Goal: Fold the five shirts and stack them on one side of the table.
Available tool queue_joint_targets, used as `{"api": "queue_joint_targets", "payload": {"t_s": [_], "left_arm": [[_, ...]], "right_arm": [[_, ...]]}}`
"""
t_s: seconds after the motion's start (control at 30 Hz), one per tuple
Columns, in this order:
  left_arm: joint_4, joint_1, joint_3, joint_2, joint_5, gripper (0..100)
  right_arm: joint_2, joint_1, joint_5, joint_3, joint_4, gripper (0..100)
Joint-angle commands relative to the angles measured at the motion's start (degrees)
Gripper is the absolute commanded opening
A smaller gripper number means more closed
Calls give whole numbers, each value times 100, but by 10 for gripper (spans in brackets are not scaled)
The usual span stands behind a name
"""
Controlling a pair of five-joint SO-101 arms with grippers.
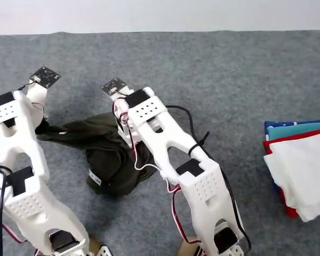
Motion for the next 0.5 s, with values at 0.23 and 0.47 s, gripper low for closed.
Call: {"api": "queue_joint_targets", "payload": {"t_s": [0.23,0.47], "left_arm": [[607,422,-497,-870,237,3],[642,905,-462,-1635,404,3]], "right_arm": [[-1991,629,1319,-299,637,10],[-3160,998,2725,-299,734,10]]}}
